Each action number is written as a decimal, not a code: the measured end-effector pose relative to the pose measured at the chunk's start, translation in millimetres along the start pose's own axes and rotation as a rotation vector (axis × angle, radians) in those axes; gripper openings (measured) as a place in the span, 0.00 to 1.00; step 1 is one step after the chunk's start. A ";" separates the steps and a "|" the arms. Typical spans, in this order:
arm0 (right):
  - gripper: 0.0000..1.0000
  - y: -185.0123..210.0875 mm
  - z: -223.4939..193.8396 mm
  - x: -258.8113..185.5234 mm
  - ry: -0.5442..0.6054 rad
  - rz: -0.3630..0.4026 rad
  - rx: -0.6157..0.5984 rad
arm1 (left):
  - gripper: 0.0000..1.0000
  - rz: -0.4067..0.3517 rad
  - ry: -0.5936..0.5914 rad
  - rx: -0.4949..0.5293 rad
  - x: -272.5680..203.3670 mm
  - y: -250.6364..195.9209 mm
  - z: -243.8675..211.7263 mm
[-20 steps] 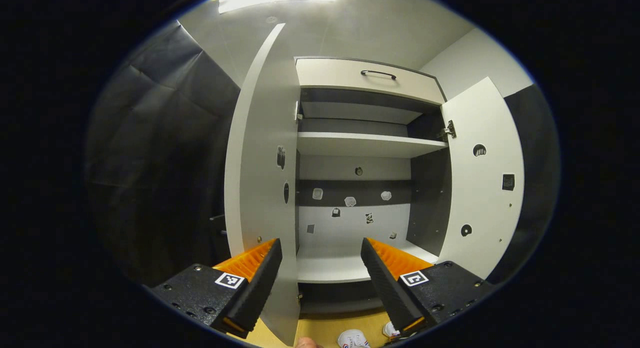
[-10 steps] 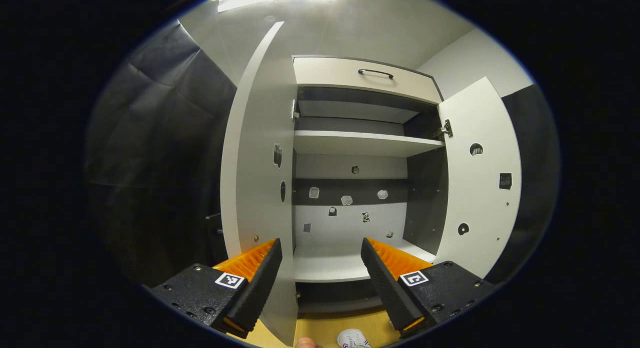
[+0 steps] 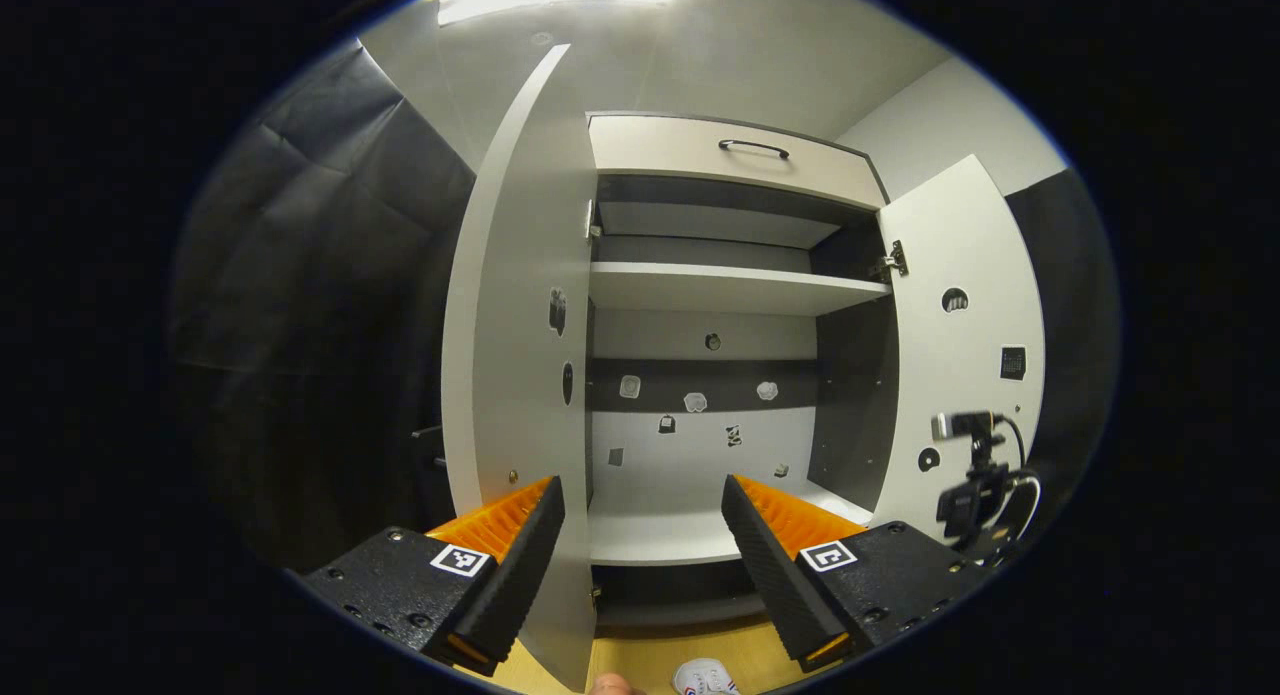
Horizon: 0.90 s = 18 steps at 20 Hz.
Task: Grab one shoe with the right hand and put it into the shoe cabinet, grab the other shoe with the left hand and put it into the shoe cabinet; then close the right door with the right hand and the left door with the left hand.
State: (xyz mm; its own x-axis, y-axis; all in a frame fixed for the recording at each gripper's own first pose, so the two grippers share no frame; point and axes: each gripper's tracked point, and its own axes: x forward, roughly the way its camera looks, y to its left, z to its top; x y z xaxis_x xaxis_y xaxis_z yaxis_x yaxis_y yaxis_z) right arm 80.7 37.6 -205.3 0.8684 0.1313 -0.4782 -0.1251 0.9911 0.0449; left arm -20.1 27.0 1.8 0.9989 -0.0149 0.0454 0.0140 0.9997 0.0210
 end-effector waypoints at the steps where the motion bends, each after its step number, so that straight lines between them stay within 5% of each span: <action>1: 0.00 3.7 12.6 7.1 -0.019 0.001 -0.014 | 0.97 0.002 0.001 0.001 0.1 0.3 -0.1; 8: 0.00 5.9 81.0 107.6 -0.027 -0.006 -0.077 | 0.99 0.026 0.005 0.009 2.2 1.4 -0.6; 18: 0.01 10.8 61.6 200.6 0.107 -0.016 -0.109 | 0.96 0.075 0.006 0.019 5.4 5.1 -1.2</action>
State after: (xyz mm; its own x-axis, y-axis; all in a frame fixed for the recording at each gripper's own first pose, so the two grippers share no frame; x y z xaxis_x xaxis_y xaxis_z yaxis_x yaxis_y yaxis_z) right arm 283.1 75.9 -246.6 0.8156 0.1066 -0.5687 -0.1678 0.9842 -0.0562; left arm -14.6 32.1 1.0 0.9973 0.0605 0.0413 -0.0621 0.9974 0.0364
